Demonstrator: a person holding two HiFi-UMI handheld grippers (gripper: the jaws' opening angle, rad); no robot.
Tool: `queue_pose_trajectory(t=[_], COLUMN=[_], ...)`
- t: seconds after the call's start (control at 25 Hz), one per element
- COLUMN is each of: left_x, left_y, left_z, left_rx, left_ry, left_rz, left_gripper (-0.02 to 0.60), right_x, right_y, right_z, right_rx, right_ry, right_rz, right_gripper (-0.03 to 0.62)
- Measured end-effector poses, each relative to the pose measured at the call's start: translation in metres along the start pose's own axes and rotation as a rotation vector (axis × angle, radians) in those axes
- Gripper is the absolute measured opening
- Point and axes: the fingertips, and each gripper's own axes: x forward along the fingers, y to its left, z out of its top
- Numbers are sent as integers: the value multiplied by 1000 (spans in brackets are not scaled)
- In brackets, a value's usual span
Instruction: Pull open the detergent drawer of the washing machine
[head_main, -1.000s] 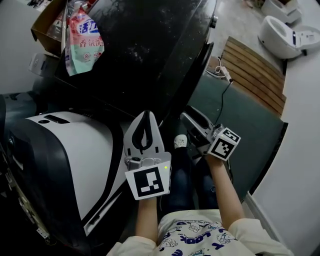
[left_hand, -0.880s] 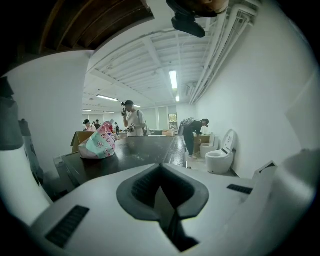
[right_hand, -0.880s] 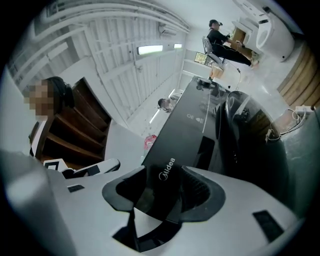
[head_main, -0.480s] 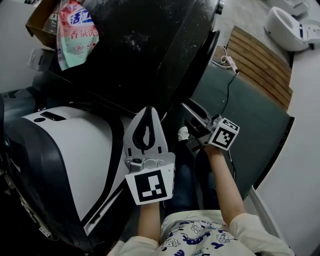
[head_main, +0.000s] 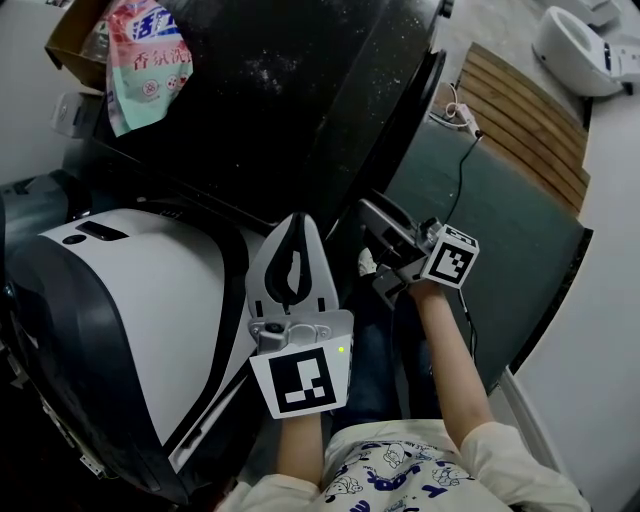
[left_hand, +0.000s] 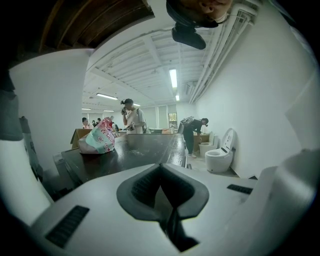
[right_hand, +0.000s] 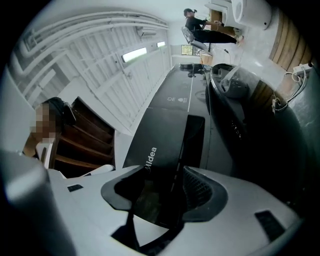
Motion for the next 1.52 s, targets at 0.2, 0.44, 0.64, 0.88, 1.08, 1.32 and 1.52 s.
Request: queue_pose_trajectory(t=[0.2, 0.44, 0.64, 0.88, 1.08, 1.32, 1.52], left_x=[-2, -4, -5, -7, -9, -11, -13], left_y=[2, 4, 6, 6, 4, -4, -17], left_z=[-4, -7, -10, -12, -10, -7, -4], left_rx=[-4, -9, -13, -11, -11, -8, 22], left_ry=[8, 14, 18, 21, 18, 12, 4], left_rz=[2, 2, 3, 4, 0, -10, -35], left_gripper=[14, 14, 14, 14, 14, 14, 14], right_x=[1, 5, 9, 7, 2, -14, -27], right_y=[-4, 1, 6, 6, 7, 10, 12], right_z=[-1, -2, -1, 0, 2, 4, 7], right_rx=[23, 58, 91, 129, 144, 141, 141], right_ry=[6, 10, 0, -35, -47, -45, -44], right_rz=[4, 74, 152, 174, 178, 175, 163], right_gripper=[261, 258, 247, 227, 215, 212, 212])
